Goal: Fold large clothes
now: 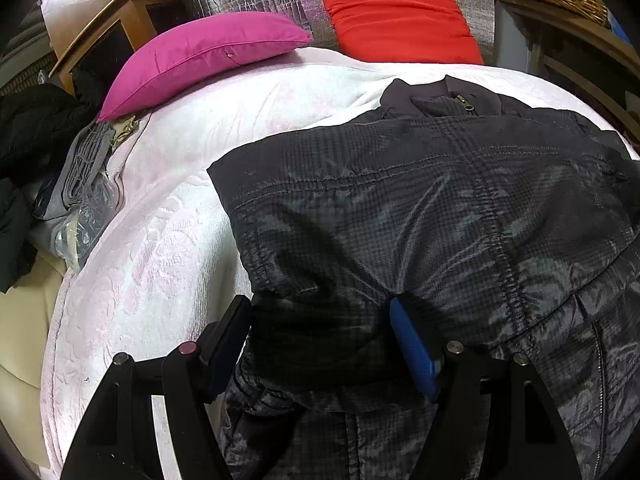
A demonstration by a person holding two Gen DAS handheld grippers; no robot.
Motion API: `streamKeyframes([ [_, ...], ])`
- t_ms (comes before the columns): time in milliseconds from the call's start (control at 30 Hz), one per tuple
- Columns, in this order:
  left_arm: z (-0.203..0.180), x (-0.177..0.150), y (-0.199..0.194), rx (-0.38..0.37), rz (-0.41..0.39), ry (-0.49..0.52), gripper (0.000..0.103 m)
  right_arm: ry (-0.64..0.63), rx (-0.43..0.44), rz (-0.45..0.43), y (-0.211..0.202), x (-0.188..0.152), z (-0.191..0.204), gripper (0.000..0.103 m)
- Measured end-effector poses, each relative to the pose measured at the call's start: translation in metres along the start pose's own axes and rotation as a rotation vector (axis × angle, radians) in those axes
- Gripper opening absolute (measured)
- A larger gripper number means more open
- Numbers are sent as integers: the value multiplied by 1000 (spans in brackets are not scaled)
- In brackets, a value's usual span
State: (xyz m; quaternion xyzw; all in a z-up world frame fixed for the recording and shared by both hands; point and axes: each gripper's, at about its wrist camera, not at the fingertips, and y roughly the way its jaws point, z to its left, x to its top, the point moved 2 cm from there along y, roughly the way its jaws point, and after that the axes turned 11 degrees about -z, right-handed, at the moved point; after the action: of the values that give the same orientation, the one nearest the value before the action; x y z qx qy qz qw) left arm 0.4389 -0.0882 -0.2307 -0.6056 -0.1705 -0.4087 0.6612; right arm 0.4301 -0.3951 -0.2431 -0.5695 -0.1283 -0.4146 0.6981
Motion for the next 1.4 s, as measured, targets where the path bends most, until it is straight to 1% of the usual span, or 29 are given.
streamKeyframes([
  [67, 0, -1, 1, 0, 1, -1, 72, 29, 24, -66, -11, 8, -2, 50],
  [100, 0, -1, 1, 1, 1, 0, 72, 38, 1, -94, -14, 12, -7, 50],
  [133, 1, -1, 1, 1, 0, 2, 72, 46, -16, -102, -15, 13, -9, 50],
  [167, 1, -1, 1, 1, 0, 2, 73, 68, -30, -96, -12, 14, -16, 50],
  [267, 1, -1, 2, -2, 0, 0, 73, 112, -10, 1, 14, 6, -31, 51],
  [367, 1, -2, 1, 3, 0, 4, 73, 125, -9, -13, 8, 10, -27, 50],
  [433, 1, -2, 2, 5, 0, 4, 73, 130, 20, -42, -1, 11, -22, 50],
  [500, 0, -2, 2, 7, 0, 5, 73, 110, 66, -79, -9, 12, -13, 50],
  [533, 0, -2, 2, 9, 0, 5, 73, 96, 82, -83, -12, 11, -7, 50],
  [600, 0, -3, 3, 9, 1, 4, 74, 76, 106, -59, 1, 9, 3, 50],
  [633, 1, -2, 3, 8, 2, 4, 74, 57, 100, -35, 8, 4, 9, 51],
  [700, 3, -1, 2, 1, 4, -2, 74, -4, 53, -14, 19, -3, 16, 51],
  [767, 8, 2, -1, -12, 3, -16, 74, -52, 32, -4, 25, -7, 20, 51],
  [833, 16, 8, -9, -12, -22, -37, 74, -49, 35, -5, 19, -6, 20, 51],
  [900, 28, 13, -17, 4, -51, -70, 74, -1, 79, -16, 9, -2, 19, 51],
  [1000, 47, 14, -24, 18, -69, -118, 74, 15, 137, -16, -7, -3, 22, 51],
  [1067, 53, 9, -18, 41, -44, -110, 74, -9, 164, 1, -13, -8, 28, 51],
  [1133, 54, -1, -4, 51, 14, -92, 74, -44, 203, 43, -12, -18, 38, 51],
  [1167, 54, -7, 4, 42, 45, -89, 74, -64, 205, 61, -10, -23, 42, 51],
  [1200, 55, -11, 7, 36, 51, -95, 74, -96, 192, 86, -6, -30, 46, 51],
  [1267, 55, -11, 6, 31, 50, -104, 74, -147, 168, 108, 1, -39, 51, 51],
  [1333, 55, -8, -1, 34, 38, -93, 74, -182, 153, 95, 0, -42, 56, 51],
  [1400, 56, -8, -8, 33, 20, -95, 74, -182, 157, 96, -8, -42, 57, 51],
])
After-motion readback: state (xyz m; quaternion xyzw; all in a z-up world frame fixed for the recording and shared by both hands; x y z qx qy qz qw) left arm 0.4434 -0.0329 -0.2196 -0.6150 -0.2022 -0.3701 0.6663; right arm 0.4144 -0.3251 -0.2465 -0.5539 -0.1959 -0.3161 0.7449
